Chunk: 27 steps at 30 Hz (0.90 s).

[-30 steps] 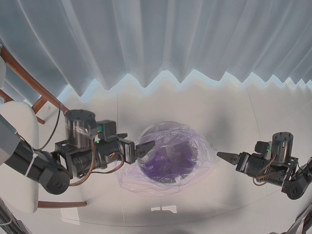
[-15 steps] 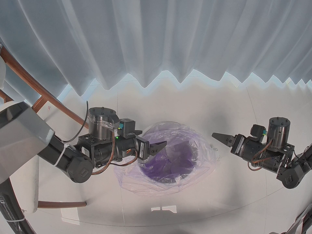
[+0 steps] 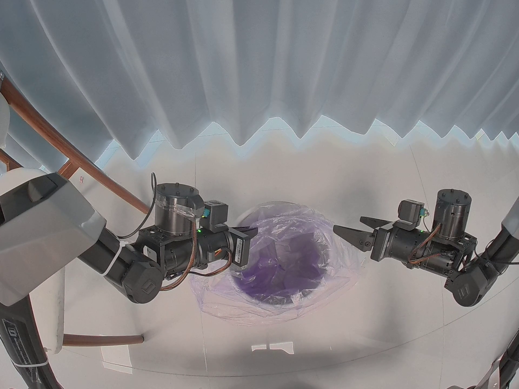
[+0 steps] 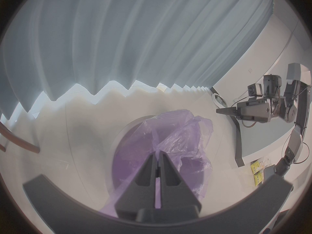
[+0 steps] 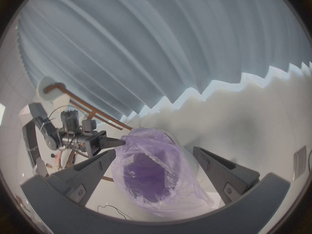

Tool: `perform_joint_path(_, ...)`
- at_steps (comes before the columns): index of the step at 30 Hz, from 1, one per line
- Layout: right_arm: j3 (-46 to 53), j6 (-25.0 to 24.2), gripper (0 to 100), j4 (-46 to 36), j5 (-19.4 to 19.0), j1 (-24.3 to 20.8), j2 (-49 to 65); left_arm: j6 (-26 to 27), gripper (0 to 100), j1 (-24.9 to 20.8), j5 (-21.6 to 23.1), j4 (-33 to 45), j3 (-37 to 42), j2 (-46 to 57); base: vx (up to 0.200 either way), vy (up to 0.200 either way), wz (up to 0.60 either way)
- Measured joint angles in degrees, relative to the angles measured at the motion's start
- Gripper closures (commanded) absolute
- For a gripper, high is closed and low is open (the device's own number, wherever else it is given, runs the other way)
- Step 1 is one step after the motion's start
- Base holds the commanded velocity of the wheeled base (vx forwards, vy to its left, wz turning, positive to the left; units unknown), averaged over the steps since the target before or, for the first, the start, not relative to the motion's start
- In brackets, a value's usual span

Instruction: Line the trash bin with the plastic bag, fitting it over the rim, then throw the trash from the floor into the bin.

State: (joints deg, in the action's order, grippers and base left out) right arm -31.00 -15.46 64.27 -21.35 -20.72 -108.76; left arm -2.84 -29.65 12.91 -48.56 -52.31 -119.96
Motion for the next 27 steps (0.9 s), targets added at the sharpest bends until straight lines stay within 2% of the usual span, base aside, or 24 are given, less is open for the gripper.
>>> perform_joint_path(5, -0.4, 4.5, 0, 6.3, -4.4, 0.9, -5.8, -0.1, 100, 0.1, -0.2, 0.0, -0.4, 0.4, 0.000, 0.000, 0.00)
perform_joint_path(9, -1.5, 6.3, 0, 8.2, -6.0, 0.9, -9.9, -0.2, 100, 0.2, -0.3, 0.0, -0.6, 1.0, 0.000, 0.000, 0.00)
perform_joint_path(10, -2.0, 6.3, 100, 8.3, -6.1, 0.9, -10.8, -0.2, 100, 0.2, -0.3, 0.0, -0.6, 1.2, 0.000, 0.000, 0.00)
perform_joint_path(16, -6.5, 6.4, 100, 8.3, -6.2, 0.9, -14.2, -0.2, 100, 0.3, -0.4, 0.0, -0.6, 2.0, 0.000, 0.000, 0.00)
perform_joint_path(21, -13.9, 5.1, 100, 5.2, -6.2, 1.6, -15.6, -0.8, 100, 0.7, -0.3, 0.4, -1.7, 2.4, 0.000, 0.000, 0.00)
perform_joint_path(24, -18.4, 3.0, 100, 1.8, -6.2, 2.1, -15.9, -3.5, 100, 1.4, -0.1, 1.3, -3.7, 2.4, 0.000, 0.000, 0.00)
perform_joint_path(27, -22.3, -0.2, 100, -1.4, -6.2, 2.5, -16.1, -10.0, 100, 2.1, 0.4, 3.6, -6.0, 2.4, 0.000, 0.000, 0.00)
